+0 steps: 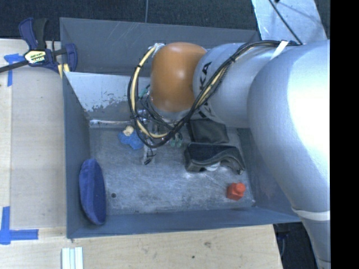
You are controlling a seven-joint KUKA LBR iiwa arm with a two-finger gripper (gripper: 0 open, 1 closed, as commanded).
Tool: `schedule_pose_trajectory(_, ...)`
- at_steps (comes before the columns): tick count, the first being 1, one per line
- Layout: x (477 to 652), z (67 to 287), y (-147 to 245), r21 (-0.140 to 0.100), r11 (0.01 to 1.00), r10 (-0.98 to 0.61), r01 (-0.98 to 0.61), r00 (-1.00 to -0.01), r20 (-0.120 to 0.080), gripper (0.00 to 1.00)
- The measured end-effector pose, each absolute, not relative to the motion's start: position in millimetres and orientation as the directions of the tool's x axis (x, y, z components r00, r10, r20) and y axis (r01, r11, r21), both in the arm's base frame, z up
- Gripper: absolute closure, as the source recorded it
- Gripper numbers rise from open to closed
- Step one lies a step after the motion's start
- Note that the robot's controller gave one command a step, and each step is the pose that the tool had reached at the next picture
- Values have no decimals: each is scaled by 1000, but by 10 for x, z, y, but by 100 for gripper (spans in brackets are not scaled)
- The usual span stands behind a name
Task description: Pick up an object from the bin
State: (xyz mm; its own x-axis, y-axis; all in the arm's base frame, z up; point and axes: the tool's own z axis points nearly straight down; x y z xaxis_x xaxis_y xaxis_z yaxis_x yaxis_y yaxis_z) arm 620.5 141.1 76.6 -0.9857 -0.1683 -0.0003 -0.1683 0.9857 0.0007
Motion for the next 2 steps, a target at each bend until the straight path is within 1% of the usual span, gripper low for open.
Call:
schedule_pose_trajectory(1,6217,781,1404,0,986,-167,-167,-986,-3,100)
schedule_pose_trajectory(2,6153,2575,1356,1,994,-105,-105,-994,-12,100)
